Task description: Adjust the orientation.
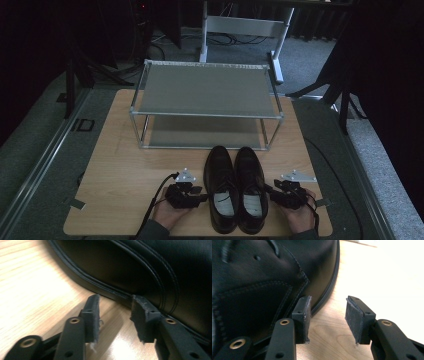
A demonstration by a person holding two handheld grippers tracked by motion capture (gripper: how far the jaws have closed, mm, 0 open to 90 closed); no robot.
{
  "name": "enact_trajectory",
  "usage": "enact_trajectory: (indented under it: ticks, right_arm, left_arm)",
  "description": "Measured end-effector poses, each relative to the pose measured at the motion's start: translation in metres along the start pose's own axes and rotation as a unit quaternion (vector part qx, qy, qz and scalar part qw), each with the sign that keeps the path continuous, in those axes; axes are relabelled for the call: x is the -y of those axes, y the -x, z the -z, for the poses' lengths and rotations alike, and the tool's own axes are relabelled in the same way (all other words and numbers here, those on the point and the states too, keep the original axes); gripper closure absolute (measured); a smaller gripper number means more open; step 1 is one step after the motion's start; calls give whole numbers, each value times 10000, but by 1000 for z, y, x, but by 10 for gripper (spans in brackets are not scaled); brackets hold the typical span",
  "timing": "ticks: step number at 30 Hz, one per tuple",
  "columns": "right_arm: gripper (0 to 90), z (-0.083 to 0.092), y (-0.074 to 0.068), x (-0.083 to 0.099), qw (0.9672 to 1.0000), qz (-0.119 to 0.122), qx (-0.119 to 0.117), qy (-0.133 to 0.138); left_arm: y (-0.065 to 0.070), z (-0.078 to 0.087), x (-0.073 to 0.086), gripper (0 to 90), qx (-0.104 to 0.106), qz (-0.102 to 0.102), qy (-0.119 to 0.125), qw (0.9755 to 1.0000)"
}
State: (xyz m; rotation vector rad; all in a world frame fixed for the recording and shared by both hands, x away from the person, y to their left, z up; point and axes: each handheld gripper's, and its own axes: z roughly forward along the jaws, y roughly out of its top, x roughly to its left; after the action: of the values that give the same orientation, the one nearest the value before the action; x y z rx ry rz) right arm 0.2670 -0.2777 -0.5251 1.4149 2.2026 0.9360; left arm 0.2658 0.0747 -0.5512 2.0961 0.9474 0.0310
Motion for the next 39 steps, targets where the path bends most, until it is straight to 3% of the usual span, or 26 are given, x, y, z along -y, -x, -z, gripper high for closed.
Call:
enact_trajectory:
  ticks: [3, 5, 9, 18, 22, 26, 31, 33, 36, 39]
  right_arm:
    - [565, -2, -2, 1, 9999, 26, 86, -84]
    - [627, -3, 0, 1, 9999, -78, -127, -77]
    - [644, -8, 6, -2, 9989, -305, -350, 24]
    - [681, -15, 9, -14, 9993, -153, -342, -21]
    - [590, -12, 10, -11, 9996, -160, -247, -48]
    - [579, -4, 14, -1, 9996, -209, -143, -108]
    - [583, 2, 12, 13, 9990, -292, -220, -246]
    - [587, 0, 6, 15, 9988, -229, -303, -300]
    - [663, -4, 1, 13, 9985, -139, -376, -384]
    - [690, -6, 7, 12, 9971, -323, -558, -400]
  left_arm:
    - [0, 0, -1, 620, 56, -30, -10, 10000]
    - [0, 0, -2, 643, 76, -64, -13, 9999]
    - [1, 0, -2, 672, 108, -99, 7, 9999]
    - [5, -1, 0, 736, 126, -123, 71, 9998]
    - [6, 1, -1, 680, 34, -271, -16, 9996]
    - [12, 4, 4, 619, 22, -421, -183, 9989]
    - [21, 4, 9, 668, 40, -631, -290, 9976]
    - [20, 3, 8, 681, 83, -601, -297, 9977]
    - [22, 3, 8, 719, 123, -589, -276, 9978]
    - [26, 1, 9, 735, 216, -582, -254, 9977]
